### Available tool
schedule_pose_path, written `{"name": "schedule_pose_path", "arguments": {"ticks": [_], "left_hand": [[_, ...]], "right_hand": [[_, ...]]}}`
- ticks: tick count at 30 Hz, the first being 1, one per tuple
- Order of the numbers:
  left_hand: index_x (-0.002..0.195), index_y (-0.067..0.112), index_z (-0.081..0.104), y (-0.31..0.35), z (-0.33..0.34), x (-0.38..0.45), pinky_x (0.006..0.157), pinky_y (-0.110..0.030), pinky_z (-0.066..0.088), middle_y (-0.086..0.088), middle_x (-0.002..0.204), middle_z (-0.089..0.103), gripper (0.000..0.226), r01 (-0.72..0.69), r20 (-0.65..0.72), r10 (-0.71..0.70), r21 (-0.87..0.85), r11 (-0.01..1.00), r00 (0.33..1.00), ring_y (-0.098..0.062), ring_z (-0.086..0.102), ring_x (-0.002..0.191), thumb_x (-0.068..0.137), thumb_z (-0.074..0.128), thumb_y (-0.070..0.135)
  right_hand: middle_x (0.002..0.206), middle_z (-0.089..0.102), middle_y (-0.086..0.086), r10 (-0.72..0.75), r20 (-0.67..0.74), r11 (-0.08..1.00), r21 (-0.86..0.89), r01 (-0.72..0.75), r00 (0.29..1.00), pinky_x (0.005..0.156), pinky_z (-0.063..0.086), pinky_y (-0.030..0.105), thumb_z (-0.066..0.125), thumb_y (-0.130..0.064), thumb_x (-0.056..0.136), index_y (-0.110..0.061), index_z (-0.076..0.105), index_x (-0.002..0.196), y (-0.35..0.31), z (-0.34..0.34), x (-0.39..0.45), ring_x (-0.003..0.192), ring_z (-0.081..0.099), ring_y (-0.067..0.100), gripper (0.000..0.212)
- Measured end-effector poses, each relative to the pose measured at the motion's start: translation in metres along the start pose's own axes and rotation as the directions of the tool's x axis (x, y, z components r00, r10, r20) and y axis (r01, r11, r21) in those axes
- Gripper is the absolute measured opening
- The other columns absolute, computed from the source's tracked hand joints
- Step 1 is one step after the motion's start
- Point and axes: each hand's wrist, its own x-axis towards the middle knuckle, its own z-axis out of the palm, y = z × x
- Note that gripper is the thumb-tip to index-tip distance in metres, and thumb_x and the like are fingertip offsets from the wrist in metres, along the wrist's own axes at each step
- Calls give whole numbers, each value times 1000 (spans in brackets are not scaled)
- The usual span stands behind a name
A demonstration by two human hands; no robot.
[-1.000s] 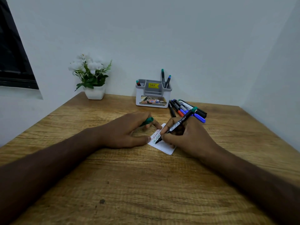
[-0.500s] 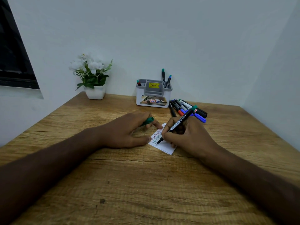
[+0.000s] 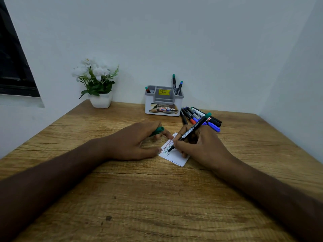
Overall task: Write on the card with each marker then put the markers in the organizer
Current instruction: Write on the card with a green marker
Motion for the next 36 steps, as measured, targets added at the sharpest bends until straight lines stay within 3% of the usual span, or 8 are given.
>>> {"name": "schedule_pose_path", "arguments": {"ticks": [5, 9, 13, 19, 24, 29, 33, 36], "left_hand": [[107, 49, 47, -2, 0, 1, 77, -7, 36, 46, 109, 48, 27, 13, 8, -13, 8, 1000, 1000, 9, 50, 102, 101, 71, 36], [119, 58, 49, -3, 0, 0, 79, -5, 34, 43, 111, 50, 36, -1, -1, 1, 5, 1000, 1000, 8, 52, 106, 101, 71, 35], [132, 25, 60, -6, -1, 0, 82, -6, 35, 54, 113, 46, 34, 15, 16, -15, 15, 1000, 1000, 11, 51, 110, 101, 71, 32], [116, 39, 56, -6, -1, 0, 79, -5, 34, 57, 112, 44, 23, 5, 18, -5, 7, 1000, 1000, 14, 49, 107, 101, 72, 33], [103, 35, 51, -2, -1, 1, 78, -3, 35, 59, 110, 44, 22, 5, 21, -5, 9, 1000, 1000, 17, 49, 104, 100, 72, 30], [111, 34, 55, -3, -1, 1, 79, -3, 34, 57, 112, 45, 20, 5, 20, -5, 9, 1000, 1000, 16, 49, 106, 101, 72, 31], [102, 49, 46, -5, 0, 1, 77, -8, 37, 44, 112, 52, 29, 9, 17, -10, 10, 1000, 1000, 9, 51, 105, 100, 71, 36], [108, 53, 47, -6, 1, 1, 79, -10, 38, 38, 111, 53, 29, 16, 23, -16, 5, 1000, 1000, 6, 52, 105, 101, 71, 38]], "right_hand": [[86, 82, 1, 10, 10, 1000, 10, -10, 1000, 81, 64, 54, 79, -19, 87, -19, 77, 84, 1, -1, 1, 78, 77, 20, 4], [84, 82, 1, 5, 3, 1000, 14, -5, 1000, 81, 63, 58, 77, -18, 87, -20, 77, 82, 1, -1, 0, 77, 77, 22, 5], [84, 81, 2, 2, -2, 1000, 21, -2, 1000, 80, 62, 59, 77, -18, 87, -19, 76, 82, 2, -1, 1, 74, 76, 21, 5], [79, 79, -1, 2, -42, 1000, -7, -2, 999, 76, 63, 50, 79, -22, 86, -21, 77, 85, 1, -2, 2, 74, 74, 18, 3], [74, 76, -4, -21, -62, 1000, -18, 20, 998, 66, 56, 45, 78, -21, 85, -24, 78, 79, 1, -4, 3, 71, 68, 11, 7], [84, 80, -4, -22, -1, 999, -45, 22, 1000, 69, 56, 35, 81, -22, 88, -27, 79, 81, 3, -4, 3, 77, 69, 2, 9], [89, 82, -3, -21, 7, 999, -24, 22, 1000, 82, 61, 50, 78, -21, 88, -24, 77, 82, 3, -4, 4, 89, 75, 13, 7], [89, 81, -4, -32, 21, 999, -35, 33, 999, 83, 61, 50, 79, -21, 90, -28, 78, 82, 3, -5, 4, 89, 75, 12, 11]]}}
